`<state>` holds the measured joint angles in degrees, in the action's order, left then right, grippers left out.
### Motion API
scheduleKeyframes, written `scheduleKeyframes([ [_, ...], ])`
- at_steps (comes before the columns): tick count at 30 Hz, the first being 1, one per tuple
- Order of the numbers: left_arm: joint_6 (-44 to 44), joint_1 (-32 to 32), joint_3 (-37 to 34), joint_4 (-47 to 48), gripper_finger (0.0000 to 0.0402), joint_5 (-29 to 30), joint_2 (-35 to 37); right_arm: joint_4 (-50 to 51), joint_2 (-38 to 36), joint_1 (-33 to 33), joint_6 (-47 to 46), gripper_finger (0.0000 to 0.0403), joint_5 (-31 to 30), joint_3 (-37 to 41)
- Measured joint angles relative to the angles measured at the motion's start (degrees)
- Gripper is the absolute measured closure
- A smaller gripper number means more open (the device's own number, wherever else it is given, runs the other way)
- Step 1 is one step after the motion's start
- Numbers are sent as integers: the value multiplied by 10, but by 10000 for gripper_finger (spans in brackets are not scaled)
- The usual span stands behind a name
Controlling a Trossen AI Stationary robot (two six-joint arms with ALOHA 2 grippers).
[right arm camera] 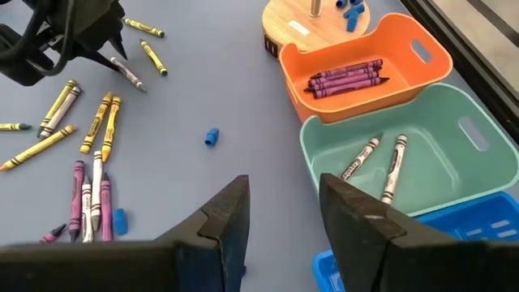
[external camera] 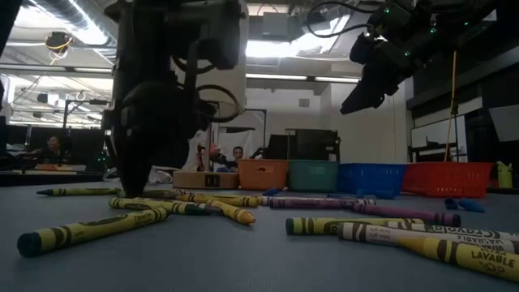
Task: Sort crayons
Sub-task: Put the gray crayon into the green bin
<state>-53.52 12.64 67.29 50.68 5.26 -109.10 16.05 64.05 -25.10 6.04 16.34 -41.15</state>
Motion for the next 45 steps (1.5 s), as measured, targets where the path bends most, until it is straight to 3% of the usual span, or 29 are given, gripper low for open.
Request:
scheduleKeyframes([
  [9,0,-1,-22,-33,317,-21,1,0,0,0,0,253,0,0],
  [19,-4,0,-23,-36,395,-15,0,1,0,0,0,253,0,0],
  [26,-4,0,-17,-41,393,-12,2,1,0,0,0,253,0,0],
  [36,13,-1,62,-32,393,-17,-2,1,0,0,0,253,0,0],
  [45,31,-18,77,-224,391,66,-5,0,0,0,0,253,-1,0],
])
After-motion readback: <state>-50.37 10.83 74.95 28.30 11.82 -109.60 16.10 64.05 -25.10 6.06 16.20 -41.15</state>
